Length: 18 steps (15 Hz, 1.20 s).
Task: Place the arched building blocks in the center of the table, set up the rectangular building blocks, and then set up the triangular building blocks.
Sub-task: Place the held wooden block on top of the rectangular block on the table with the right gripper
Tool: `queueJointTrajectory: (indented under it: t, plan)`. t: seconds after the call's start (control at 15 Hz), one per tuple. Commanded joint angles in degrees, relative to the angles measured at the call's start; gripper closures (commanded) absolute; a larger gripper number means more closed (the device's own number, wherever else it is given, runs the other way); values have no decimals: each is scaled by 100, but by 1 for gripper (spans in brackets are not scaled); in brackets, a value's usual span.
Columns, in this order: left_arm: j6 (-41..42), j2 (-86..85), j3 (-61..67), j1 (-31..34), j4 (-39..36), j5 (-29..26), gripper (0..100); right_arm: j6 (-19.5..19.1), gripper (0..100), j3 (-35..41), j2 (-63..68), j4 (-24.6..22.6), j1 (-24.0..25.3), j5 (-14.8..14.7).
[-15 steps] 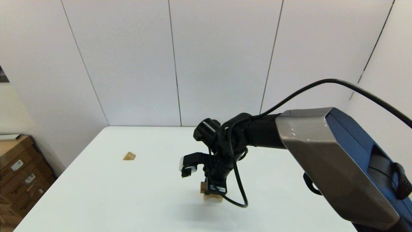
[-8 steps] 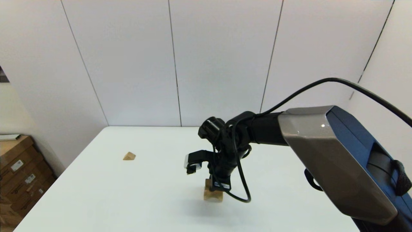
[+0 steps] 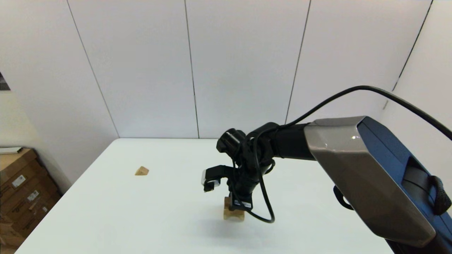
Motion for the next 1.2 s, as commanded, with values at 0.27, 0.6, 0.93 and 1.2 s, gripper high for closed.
queueJointTrajectory:
  t: [0.27, 0.6, 0.93, 1.2]
  plan:
    - [1, 9, -1, 0, 5, 0, 0, 2, 100, 1, 89, 37, 12, 7]
    - [1, 9, -1, 0, 5, 0, 0, 10, 100, 1, 107, 37, 56, 7]
    - [1, 9, -1, 0, 5, 0, 0, 2, 100, 1, 89, 37, 65, 7]
    - [1, 9, -1, 0, 5, 0, 0, 10, 100, 1, 98, 10, 65, -2]
